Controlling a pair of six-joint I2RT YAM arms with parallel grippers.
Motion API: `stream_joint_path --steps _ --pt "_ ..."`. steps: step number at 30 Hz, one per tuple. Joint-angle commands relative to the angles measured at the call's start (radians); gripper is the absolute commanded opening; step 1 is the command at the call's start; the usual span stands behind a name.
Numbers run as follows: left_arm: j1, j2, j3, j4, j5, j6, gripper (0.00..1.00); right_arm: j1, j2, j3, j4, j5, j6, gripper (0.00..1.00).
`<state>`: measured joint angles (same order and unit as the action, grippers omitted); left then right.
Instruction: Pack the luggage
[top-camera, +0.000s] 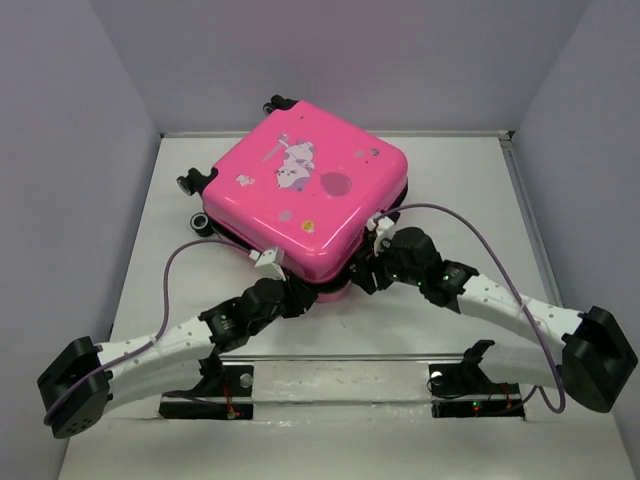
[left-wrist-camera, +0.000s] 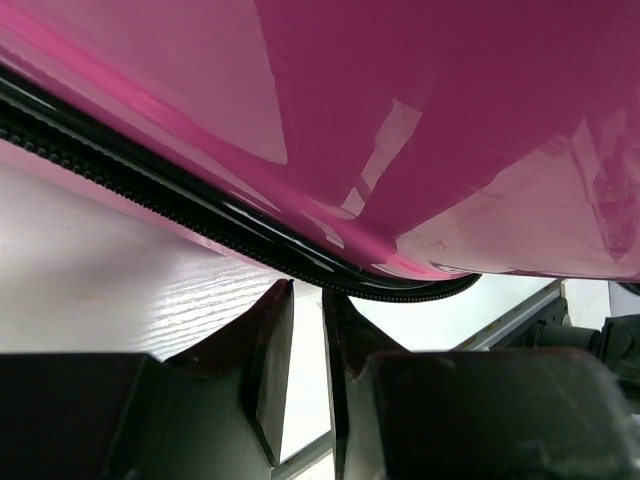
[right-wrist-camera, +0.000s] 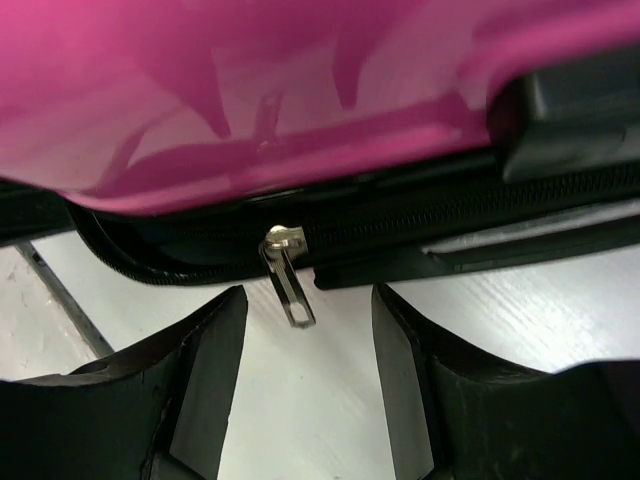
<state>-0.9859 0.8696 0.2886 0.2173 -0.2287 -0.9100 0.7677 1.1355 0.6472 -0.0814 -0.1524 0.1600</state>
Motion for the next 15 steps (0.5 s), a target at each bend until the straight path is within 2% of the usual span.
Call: stream_joint_path --steps 1,6,15 --pt "0.010 -0.001 0.030 0.062 0.000 0.023 0.29 0.021 0.039 0.089 0.049 0.034 -0.059 0.58" --pt "0.015 0.009 0.041 0.068 0.003 0.033 0.28 0.021 0.108 0.129 0.022 0.034 -0.089 0.57" --pt "0.024 0.034 0.070 0.094 -0.001 0.052 0.28 0.030 0.133 0.132 0.005 0.025 -0.086 0.28"
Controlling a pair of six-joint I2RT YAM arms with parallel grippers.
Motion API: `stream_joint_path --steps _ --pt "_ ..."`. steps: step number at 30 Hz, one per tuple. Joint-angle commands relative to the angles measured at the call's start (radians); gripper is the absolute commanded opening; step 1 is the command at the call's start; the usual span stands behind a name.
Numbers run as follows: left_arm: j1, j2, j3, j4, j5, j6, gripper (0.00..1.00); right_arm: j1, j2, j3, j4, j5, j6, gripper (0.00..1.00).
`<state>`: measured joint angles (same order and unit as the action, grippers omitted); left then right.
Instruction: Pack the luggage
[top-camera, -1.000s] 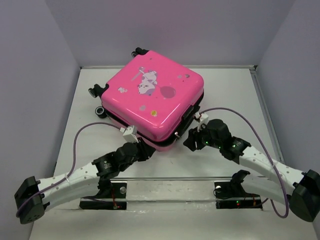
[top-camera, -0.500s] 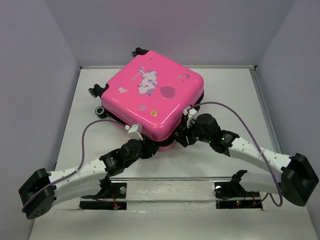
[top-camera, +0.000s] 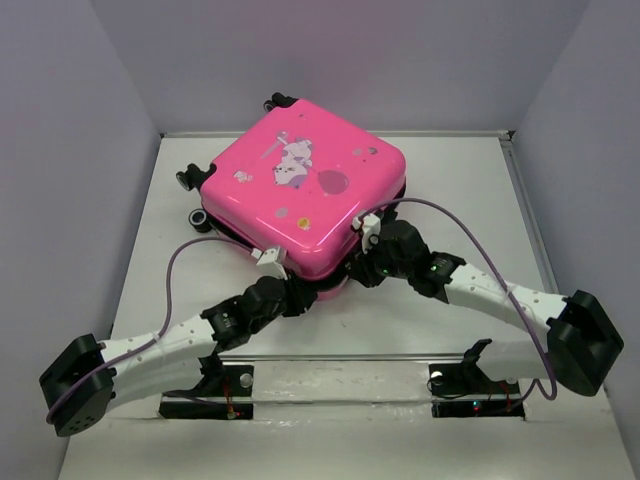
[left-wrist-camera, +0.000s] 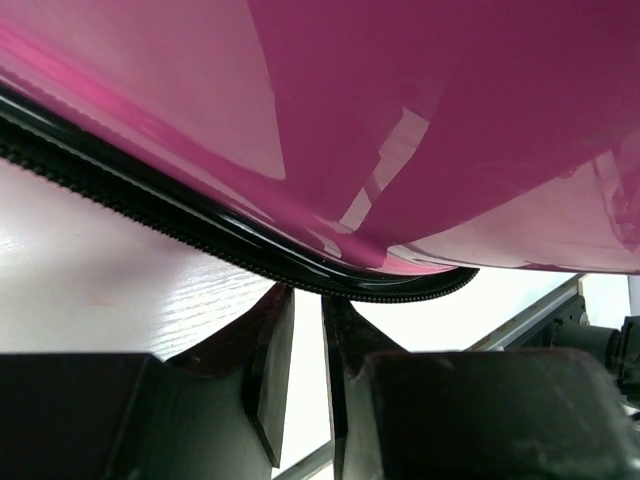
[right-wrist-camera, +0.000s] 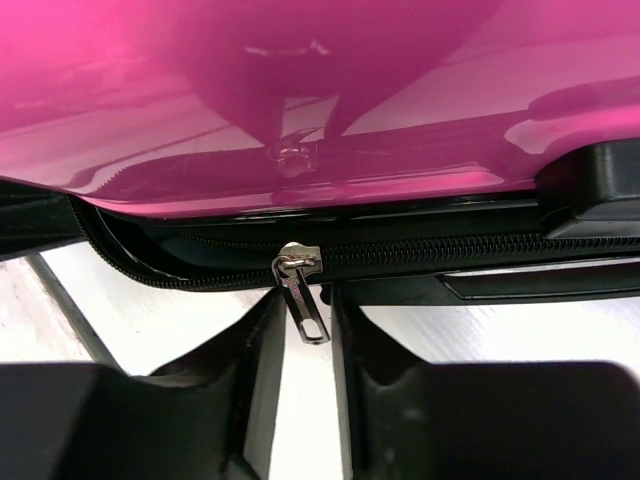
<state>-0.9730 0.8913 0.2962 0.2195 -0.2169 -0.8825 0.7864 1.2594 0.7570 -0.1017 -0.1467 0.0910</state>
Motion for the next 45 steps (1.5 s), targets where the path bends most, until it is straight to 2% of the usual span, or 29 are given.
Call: stream_joint_path --steps 1,3,4,7,13,16,22,27,31,32,33,34,35,36,37,39,40,41,42,43,44,45 --pt "0.014 0.017 0.069 0.096 -0.013 0.028 0.28 0.011 0.008 0.015 0.020 0.022 -0.019 0.25" --pt "0.022 0.035 0.087 0.101 -0.012 0.040 0.28 0.020 0.009 0.008 0.020 0.033 -0.020 0.24" --pt "0.023 0.040 0.093 0.101 -0.012 0.045 0.28 0.020 0.011 0.005 0.022 0.057 -0.017 0.16" --pt "0.030 0.054 0.112 0.104 -0.016 0.051 0.28 0.020 0.006 0.008 0.020 0.088 -0.013 0.07" --pt "0.054 0.101 0.184 0.107 -0.050 0.091 0.28 0.120 -0.073 -0.002 -0.051 0.134 0.028 0.07" --pt "0.074 0.149 0.230 0.119 -0.055 0.125 0.28 0.175 -0.150 -0.034 -0.064 0.014 0.098 0.07" --pt "0.086 0.285 0.351 0.161 -0.033 0.157 0.27 0.424 -0.193 -0.050 -0.092 0.013 0.170 0.07" --pt "0.083 0.376 0.412 0.208 0.017 0.154 0.27 0.424 -0.170 -0.048 0.023 0.053 0.213 0.07" --pt "0.065 0.373 0.399 0.213 0.016 0.160 0.28 0.424 -0.146 -0.032 0.142 0.189 0.240 0.07" --pt "0.065 0.326 0.377 0.184 -0.016 0.162 0.33 0.424 -0.149 -0.028 0.128 0.253 0.243 0.07" --pt "0.068 0.258 0.359 0.132 -0.057 0.162 0.44 0.424 -0.170 -0.034 0.119 0.295 0.242 0.07" --pt "0.075 0.258 0.359 0.098 -0.058 0.162 0.44 0.424 -0.181 -0.041 0.106 0.314 0.239 0.07" --pt "0.091 0.220 0.351 0.068 -0.073 0.160 0.51 0.424 -0.193 -0.045 0.076 0.331 0.239 0.07" --pt "0.111 0.143 0.340 0.034 -0.072 0.162 0.61 0.424 -0.204 -0.051 0.054 0.352 0.240 0.07" --pt "0.164 0.106 0.339 -0.032 -0.070 0.160 0.65 0.424 -0.216 -0.068 0.025 0.384 0.240 0.07" --pt "0.239 -0.004 0.333 -0.078 -0.070 0.152 0.78 0.424 -0.248 -0.085 0.008 0.409 0.243 0.07" --pt "0.287 -0.035 0.334 -0.104 -0.064 0.149 0.82 0.424 -0.259 -0.100 -0.001 0.429 0.250 0.07" --pt "0.400 -0.061 0.337 -0.108 -0.021 0.146 0.86 0.424 -0.278 -0.107 -0.001 0.440 0.254 0.07" --pt "0.463 -0.087 0.345 -0.105 0.014 0.145 0.91 0.424 -0.285 -0.113 -0.003 0.447 0.259 0.07" --pt "0.530 -0.086 0.354 -0.098 0.051 0.145 0.92 0.424 -0.293 -0.119 -0.003 0.455 0.260 0.07" --pt "0.653 -0.074 0.362 -0.085 0.132 0.140 0.93 0.424 -0.299 -0.126 -0.006 0.464 0.262 0.07" --pt "0.713 -0.027 0.379 -0.075 0.180 0.134 0.96 0.424 -0.313 -0.127 -0.009 0.472 0.262 0.07"
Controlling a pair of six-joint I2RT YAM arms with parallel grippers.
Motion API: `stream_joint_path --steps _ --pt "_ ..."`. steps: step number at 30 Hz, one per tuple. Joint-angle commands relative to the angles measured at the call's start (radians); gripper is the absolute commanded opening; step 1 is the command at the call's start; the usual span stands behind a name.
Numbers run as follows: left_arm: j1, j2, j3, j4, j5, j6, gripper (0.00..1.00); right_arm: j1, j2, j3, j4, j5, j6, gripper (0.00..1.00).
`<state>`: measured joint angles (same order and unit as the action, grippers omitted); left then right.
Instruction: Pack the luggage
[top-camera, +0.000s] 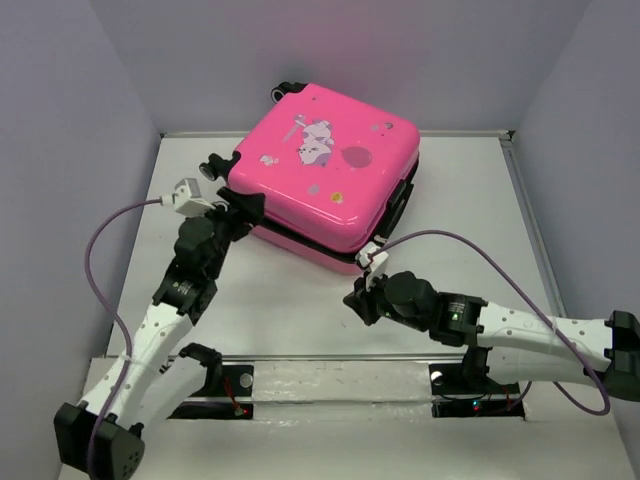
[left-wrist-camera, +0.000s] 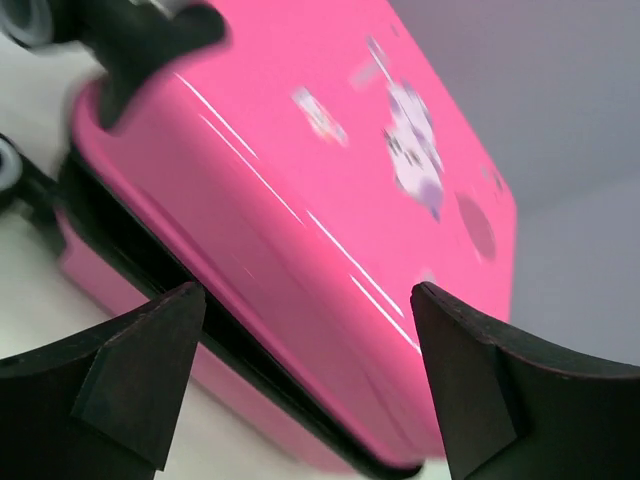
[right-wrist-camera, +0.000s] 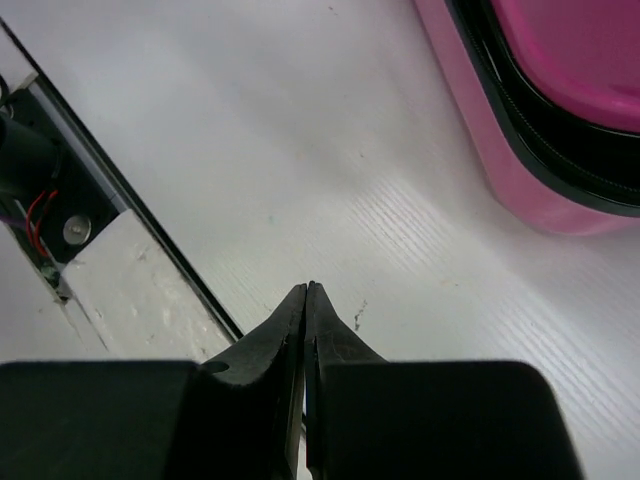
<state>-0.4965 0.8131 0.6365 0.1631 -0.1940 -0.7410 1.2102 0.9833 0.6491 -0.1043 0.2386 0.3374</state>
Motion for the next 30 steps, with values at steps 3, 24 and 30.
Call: stream_joint_path --steps 3,24,30 --pt "0.400 0.188 0.057 0.064 0.313 -0.063 0.99 0.000 -0.057 -0.028 -0.011 0.093 0.020 0.12" --pt "0.529 0.853 0.359 0.443 0.421 -0.296 0.91 0.000 -0.058 -0.088 0.038 -0.087 0.018 0.78" --pt "0.529 0.848 0.322 0.668 0.406 -0.393 0.32 0.000 -0.061 -0.101 0.032 -0.061 0.032 0.79"
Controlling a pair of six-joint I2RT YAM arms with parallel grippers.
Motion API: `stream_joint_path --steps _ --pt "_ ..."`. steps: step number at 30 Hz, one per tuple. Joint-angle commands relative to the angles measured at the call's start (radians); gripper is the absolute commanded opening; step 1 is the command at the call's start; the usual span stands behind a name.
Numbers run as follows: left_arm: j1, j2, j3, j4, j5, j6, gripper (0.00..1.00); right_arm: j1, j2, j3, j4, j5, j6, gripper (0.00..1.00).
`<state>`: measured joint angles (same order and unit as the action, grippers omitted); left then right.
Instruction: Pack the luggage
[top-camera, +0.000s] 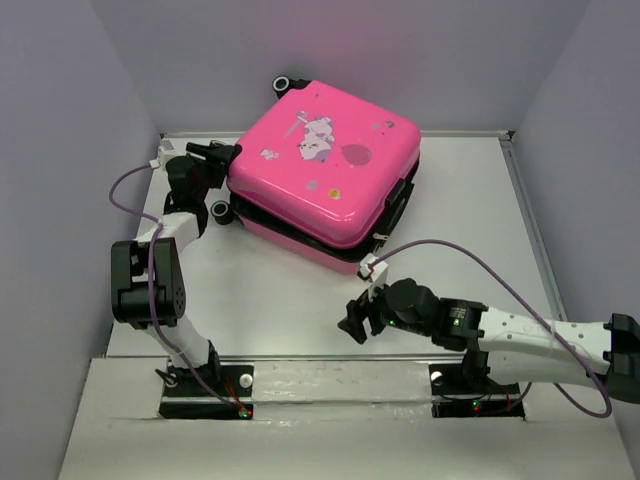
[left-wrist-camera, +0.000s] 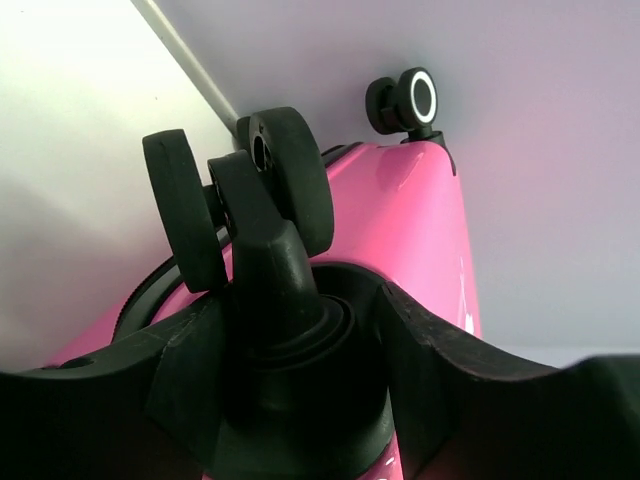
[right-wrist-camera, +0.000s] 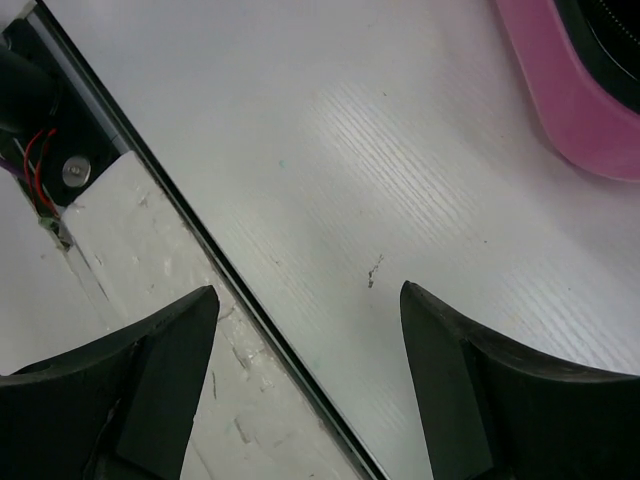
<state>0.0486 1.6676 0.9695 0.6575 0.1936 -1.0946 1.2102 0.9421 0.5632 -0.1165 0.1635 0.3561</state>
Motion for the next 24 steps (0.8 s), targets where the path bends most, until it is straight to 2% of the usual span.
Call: stream_joint_path --steps 1,2,3,7,12,16,18,21,24 --pt "-0.016 -0.017 -0.008 0.175 0.014 -0.036 0.24 0.000 -0.019 -0.019 0.035 0.024 0.018 0.82" --pt "-0.016 -0.032 -0.005 0.175 0.007 -0.022 0.09 0.000 -0.020 -0.020 0.032 0.042 0.030 0.84" --pt "-0.016 -0.067 0.003 0.174 0.007 -0.013 0.06 0.000 -0.020 -0.023 0.031 0.053 0.035 0.84" --pt "-0.019 -0.186 0.023 0.102 0.012 0.035 0.06 0.000 -0.016 -0.037 0.032 0.117 0.066 0.87" --pt "-0.030 -0.339 0.040 -0.024 0.055 0.050 0.06 0.000 -0.034 -0.017 -0.012 0.309 0.132 0.90" --pt "-0.032 -0.416 0.034 -0.122 0.089 0.053 0.06 -0.118 -0.052 -0.008 -0.043 0.298 0.138 0.91" --pt "-0.033 -0.437 0.028 -0.153 0.121 0.055 0.06 -0.237 -0.049 -0.026 -0.041 0.225 0.139 0.91" --pt "-0.033 -0.462 -0.023 -0.197 0.144 0.068 0.06 -0.327 -0.060 -0.060 -0.029 0.203 0.147 0.89" --pt "-0.033 -0.485 -0.077 -0.206 0.130 0.101 0.06 -0.360 -0.107 -0.069 -0.031 0.202 0.142 0.81"
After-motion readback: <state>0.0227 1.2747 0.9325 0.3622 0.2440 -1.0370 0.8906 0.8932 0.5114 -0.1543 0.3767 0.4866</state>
